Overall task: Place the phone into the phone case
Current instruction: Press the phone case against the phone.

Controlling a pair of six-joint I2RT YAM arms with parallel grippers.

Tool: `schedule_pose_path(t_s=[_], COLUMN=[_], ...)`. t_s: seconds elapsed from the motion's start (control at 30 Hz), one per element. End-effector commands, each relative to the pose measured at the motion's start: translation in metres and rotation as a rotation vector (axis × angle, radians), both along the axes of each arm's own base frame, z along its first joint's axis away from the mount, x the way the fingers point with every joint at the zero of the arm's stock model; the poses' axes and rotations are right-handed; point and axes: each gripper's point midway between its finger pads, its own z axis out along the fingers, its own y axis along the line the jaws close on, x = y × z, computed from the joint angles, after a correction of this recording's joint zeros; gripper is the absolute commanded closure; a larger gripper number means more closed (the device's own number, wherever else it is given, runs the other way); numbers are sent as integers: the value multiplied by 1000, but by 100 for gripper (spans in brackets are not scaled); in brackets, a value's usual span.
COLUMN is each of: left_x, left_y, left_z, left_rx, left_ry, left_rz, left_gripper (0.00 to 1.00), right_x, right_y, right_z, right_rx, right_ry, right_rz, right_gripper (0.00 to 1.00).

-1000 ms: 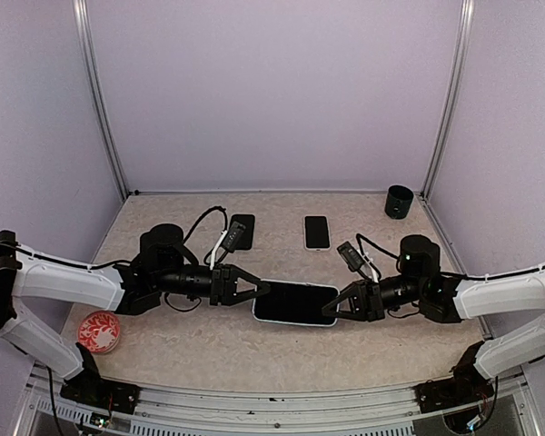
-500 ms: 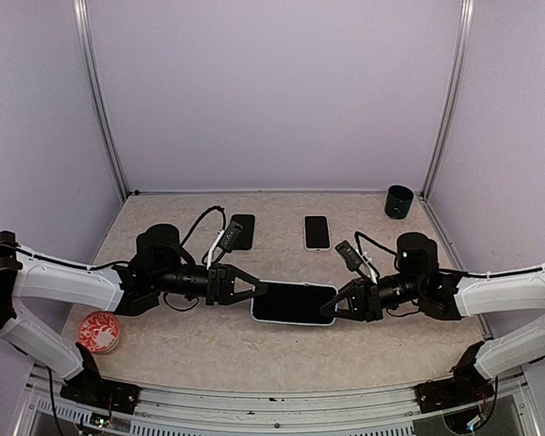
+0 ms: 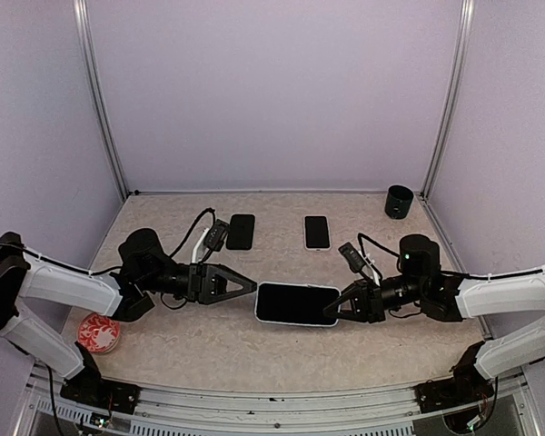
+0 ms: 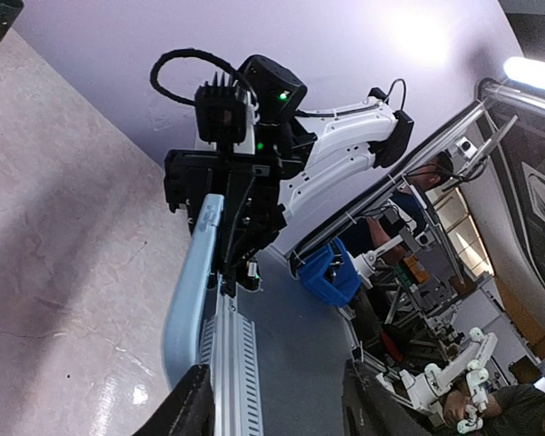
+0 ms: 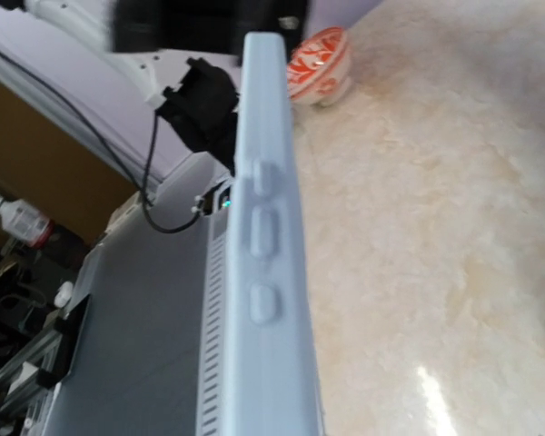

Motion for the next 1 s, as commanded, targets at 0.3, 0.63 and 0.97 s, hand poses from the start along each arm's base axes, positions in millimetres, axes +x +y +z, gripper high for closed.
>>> schedule_pose_path(t_s=[0.3,0.63,0.97], left_x=[29,8,-4], left_y=[0,-19,-25], left_z=[-20,-36,-49], left_rx=[174,234,233], left_ry=[-99,-123,-93], left_rz=[193,147,104], left_gripper=[29,26,53], right_x=[3,10,12], right_y=[-6,-5,-6], right_z=[25,29,36], right_rx=[54,53,63], right_ry=[-60,-56,-63], right_rz=[-38,-76,-96], right_gripper=[100,100,100])
